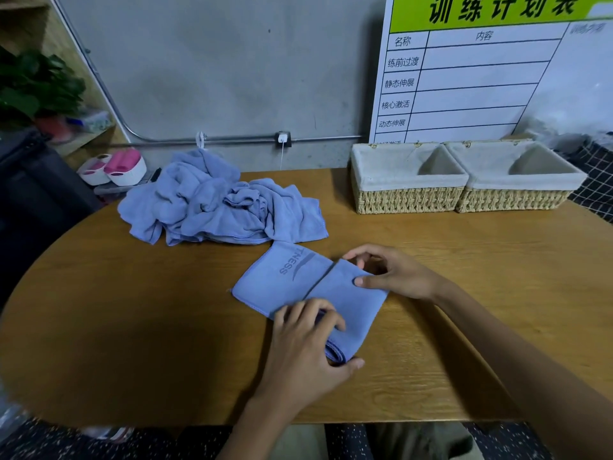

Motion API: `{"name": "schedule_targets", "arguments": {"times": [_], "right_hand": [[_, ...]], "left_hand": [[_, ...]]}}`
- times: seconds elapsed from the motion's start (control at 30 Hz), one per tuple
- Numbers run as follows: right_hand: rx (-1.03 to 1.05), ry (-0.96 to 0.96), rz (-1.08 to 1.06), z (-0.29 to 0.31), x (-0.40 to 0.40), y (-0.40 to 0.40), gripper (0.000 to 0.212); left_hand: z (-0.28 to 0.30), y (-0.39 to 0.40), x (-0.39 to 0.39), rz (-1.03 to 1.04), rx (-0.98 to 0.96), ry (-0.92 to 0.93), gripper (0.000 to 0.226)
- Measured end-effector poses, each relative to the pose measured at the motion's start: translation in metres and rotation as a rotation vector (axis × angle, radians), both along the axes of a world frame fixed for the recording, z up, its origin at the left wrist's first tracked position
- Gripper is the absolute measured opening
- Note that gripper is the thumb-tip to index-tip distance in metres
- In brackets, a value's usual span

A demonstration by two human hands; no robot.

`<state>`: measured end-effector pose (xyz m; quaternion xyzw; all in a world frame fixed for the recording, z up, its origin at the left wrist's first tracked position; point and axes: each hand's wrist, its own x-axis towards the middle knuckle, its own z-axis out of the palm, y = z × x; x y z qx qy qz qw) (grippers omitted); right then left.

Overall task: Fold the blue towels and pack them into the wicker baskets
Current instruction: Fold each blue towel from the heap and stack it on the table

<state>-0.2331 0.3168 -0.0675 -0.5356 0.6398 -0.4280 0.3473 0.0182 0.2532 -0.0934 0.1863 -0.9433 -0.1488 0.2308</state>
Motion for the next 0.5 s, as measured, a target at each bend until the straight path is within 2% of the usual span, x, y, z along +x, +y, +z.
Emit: {"name": "schedule_targets", "arguments": {"times": [0.23, 0.37, 0.5], "right_hand": [[-0.023, -0.009, -0.022, 0.003, 0.016, 0.022, 0.039], [-0.045, 0.106, -0.021, 0.000, 0.022, 0.035, 0.037], [-0.028, 0.145, 0.083, 0.002, 0.033, 0.047, 0.055]], "left_hand": [[-0.004, -0.015, 0.013, -0.097, 0.021, 0.056, 0.035], [-0.002, -0.024, 0.022, -0.183, 0.074, 0.072, 0.027], [0.004, -0.035, 0.032, -0.232, 0.234, 0.078, 0.025]]}}
